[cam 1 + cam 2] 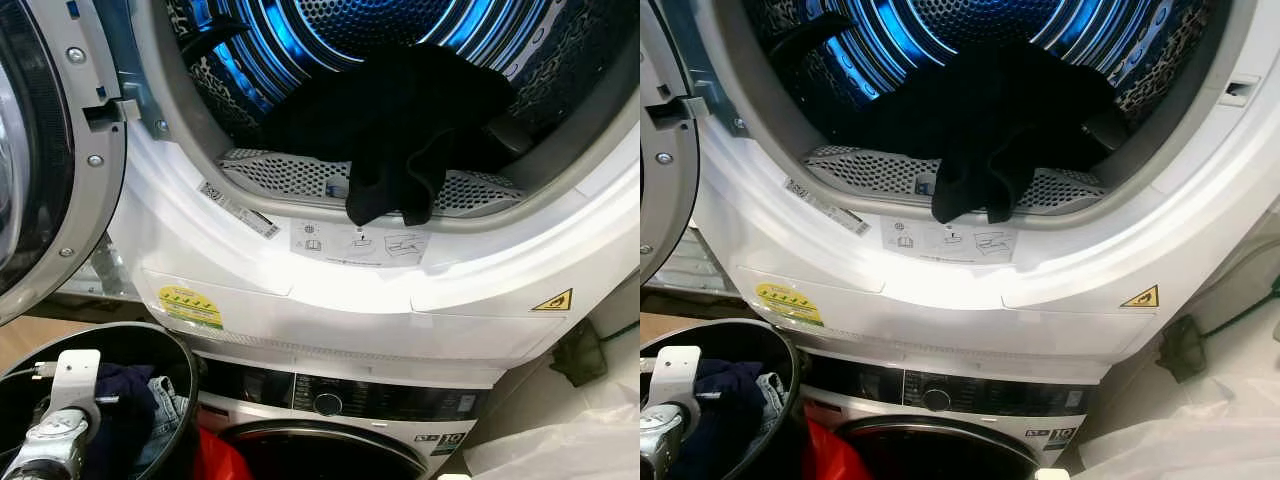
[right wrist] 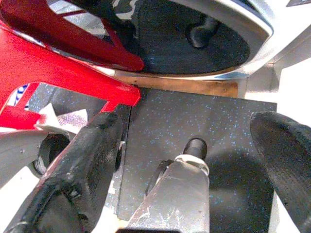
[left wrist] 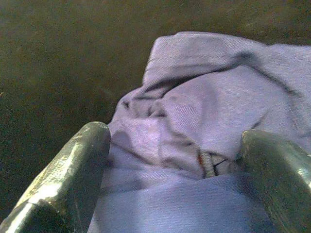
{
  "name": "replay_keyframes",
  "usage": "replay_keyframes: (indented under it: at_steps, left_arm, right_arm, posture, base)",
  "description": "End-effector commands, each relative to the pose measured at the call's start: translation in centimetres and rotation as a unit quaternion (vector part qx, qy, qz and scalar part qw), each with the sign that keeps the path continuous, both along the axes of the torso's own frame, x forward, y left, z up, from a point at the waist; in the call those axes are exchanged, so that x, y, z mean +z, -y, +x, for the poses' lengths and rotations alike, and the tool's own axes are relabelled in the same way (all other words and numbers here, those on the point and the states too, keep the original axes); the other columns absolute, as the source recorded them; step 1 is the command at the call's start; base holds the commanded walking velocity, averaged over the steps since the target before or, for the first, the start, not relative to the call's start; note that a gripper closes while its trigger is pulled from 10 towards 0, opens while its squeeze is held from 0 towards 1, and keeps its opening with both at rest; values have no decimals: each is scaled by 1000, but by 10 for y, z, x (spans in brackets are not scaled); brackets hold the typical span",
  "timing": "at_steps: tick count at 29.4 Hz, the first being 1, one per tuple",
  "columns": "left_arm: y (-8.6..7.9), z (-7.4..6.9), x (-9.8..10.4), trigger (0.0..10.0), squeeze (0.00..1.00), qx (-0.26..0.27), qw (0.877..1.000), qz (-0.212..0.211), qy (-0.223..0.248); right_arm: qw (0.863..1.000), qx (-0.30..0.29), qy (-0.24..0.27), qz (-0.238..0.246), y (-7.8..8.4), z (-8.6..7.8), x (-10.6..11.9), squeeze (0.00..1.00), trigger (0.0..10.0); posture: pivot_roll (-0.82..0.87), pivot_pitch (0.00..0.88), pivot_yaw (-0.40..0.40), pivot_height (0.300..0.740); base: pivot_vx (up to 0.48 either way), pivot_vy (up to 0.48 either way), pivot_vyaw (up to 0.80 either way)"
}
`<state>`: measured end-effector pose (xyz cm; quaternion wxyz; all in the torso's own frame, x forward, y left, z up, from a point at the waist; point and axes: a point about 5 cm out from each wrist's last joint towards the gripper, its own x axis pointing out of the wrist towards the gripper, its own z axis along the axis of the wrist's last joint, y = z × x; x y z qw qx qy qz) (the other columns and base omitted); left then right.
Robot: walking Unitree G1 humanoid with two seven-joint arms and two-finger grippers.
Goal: Clothes washing
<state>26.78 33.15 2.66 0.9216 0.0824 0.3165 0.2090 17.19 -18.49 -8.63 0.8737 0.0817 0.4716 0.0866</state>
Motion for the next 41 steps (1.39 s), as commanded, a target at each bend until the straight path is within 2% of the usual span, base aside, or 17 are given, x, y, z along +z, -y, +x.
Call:
replay_keyframes:
  at_steps: [1,9,12,17,21,23,25,26,30,36,41]
  left_arm:
    - [2,2,-1,10000,0,9,1000,-24,0]
    - [16,3,-9,10000,0,11,999,-37,-11]
    - [24,7,-10,10000,0,21,998,-57,2]
    - [25,9,-9,10000,0,35,998,-53,10]
    - [16,7,-4,10000,0,58,998,-27,9]
    - [5,4,0,10000,0,74,997,4,3]
    - [2,3,2,10000,0,81,997,11,6]
    - [-6,2,7,10000,0,88,995,42,5]
    - [-24,-1,20,10000,0,118,989,88,20]
    - [-25,-3,18,10000,0,112,990,79,17]
    - [-14,-3,9,10000,0,100,993,64,6]
  right_arm:
    - [1000,-10,9,-5,7,2,2,0,10000]
    - [1000,-11,5,-11,15,-4,1,0,10000]
    - [1000,-4,2,-21,26,-8,2,0,10000]
    - [1000,-3,4,-29,38,-9,4,0,10000]
    - [1000,-3,5,-31,43,-9,6,0,10000]
    - [1000,-1,6,-29,44,-10,6,0,10000]
    - [1000,1,6,-27,43,-11,5,0,10000]
    - [1000,2,4,-23,40,-12,4,0,10000]
    - [1000,9,-1,-16,35,-16,1,0,10000]
    - [1000,16,-3,-16,35,-19,1,0,10000]
    - [999,23,1,-28,45,-19,3,0,10000]
  posture:
    - [52,0,-50,740]
    - [32,0,-72,740]
    - [10,0,-103,740]
    - [1,0,-123,740]
    - [-2,0,-129,740]
    - [0,0,-131,740]
    - [2,0,-131,740]
    - [7,0,-131,740]
    - [24,0,-123,740]
    - [4,0,-129,740]
    - [-22,0,-146,740]
  base:
    - [0,0,0]
    - [0,0,0]
    - [0,0,0]
    - [0,0,0]
    - [0,0,0]
    - [0,0,0]
    - [0,0,0]
    - [0,0,0]
    - [0,0,0]
    - [0,0,0]
    - [0,0,0]
